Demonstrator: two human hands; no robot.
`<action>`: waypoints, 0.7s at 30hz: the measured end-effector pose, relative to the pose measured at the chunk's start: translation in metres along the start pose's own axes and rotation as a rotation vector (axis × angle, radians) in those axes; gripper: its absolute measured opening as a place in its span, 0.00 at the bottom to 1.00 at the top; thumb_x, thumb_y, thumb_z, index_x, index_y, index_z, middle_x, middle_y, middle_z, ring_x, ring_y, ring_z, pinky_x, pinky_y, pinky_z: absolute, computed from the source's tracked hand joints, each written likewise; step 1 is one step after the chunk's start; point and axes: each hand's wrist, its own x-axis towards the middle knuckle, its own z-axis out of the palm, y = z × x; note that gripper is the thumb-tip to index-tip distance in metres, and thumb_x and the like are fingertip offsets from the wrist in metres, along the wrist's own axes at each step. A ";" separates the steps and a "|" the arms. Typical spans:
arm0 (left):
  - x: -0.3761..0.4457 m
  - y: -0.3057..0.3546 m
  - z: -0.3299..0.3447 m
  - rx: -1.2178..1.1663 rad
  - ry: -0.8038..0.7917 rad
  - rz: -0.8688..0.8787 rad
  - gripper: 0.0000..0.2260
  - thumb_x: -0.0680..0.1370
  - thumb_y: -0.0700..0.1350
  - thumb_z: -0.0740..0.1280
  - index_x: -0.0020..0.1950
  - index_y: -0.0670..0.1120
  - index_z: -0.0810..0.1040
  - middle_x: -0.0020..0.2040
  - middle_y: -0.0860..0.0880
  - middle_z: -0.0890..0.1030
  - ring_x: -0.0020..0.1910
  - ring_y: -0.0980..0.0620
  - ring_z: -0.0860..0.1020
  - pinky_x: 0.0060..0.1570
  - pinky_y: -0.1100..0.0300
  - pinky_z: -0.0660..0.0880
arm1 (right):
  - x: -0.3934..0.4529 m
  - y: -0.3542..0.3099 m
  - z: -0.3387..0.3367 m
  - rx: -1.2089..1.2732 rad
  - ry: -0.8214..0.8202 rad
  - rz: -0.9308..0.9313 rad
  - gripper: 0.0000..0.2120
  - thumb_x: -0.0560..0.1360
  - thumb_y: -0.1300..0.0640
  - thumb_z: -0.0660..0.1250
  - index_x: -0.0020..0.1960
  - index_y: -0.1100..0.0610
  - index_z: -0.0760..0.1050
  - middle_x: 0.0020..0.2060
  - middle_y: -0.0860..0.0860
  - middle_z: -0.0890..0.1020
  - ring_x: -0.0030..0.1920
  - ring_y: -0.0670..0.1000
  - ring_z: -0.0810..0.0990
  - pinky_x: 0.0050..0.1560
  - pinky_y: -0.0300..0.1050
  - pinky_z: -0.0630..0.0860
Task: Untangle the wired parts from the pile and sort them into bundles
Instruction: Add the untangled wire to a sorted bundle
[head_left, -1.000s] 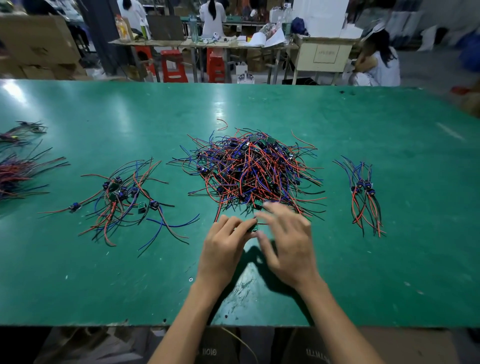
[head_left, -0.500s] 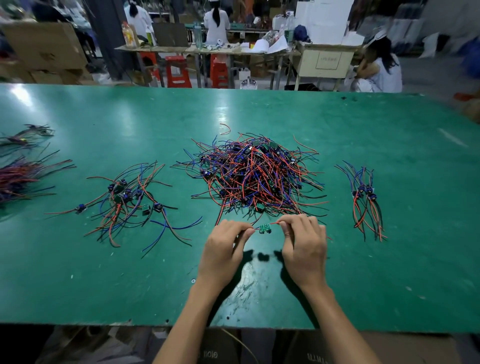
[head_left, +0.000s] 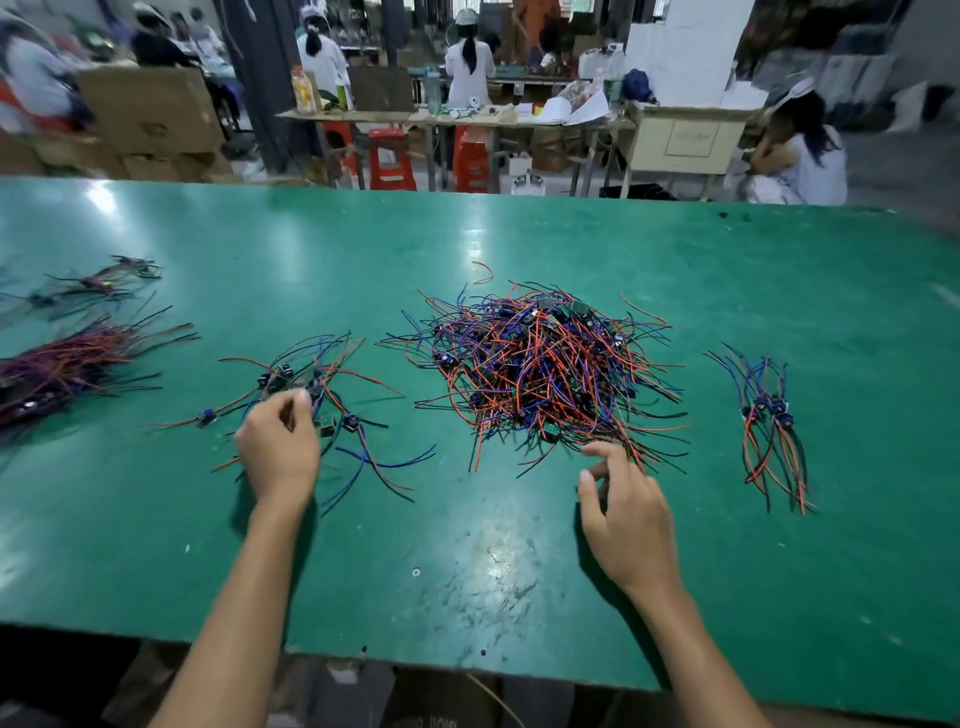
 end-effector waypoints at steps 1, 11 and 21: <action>0.002 -0.007 0.001 0.092 -0.051 -0.042 0.15 0.81 0.44 0.66 0.63 0.37 0.80 0.55 0.32 0.81 0.55 0.37 0.78 0.57 0.51 0.72 | 0.000 0.001 0.000 0.000 -0.060 0.010 0.10 0.80 0.58 0.66 0.61 0.52 0.75 0.45 0.46 0.79 0.47 0.54 0.78 0.51 0.51 0.73; -0.092 0.062 0.074 0.378 -0.394 0.331 0.14 0.77 0.63 0.65 0.51 0.54 0.82 0.52 0.52 0.77 0.57 0.49 0.72 0.56 0.53 0.64 | 0.004 0.004 -0.001 0.024 -0.139 0.056 0.06 0.79 0.58 0.66 0.52 0.49 0.79 0.48 0.41 0.79 0.50 0.45 0.77 0.54 0.47 0.74; -0.138 0.076 0.070 -0.015 -0.574 -0.121 0.07 0.78 0.52 0.68 0.41 0.54 0.81 0.33 0.60 0.82 0.40 0.57 0.81 0.46 0.59 0.77 | 0.005 0.002 0.000 0.033 -0.148 0.039 0.06 0.80 0.57 0.67 0.50 0.48 0.81 0.46 0.41 0.80 0.51 0.47 0.77 0.56 0.48 0.73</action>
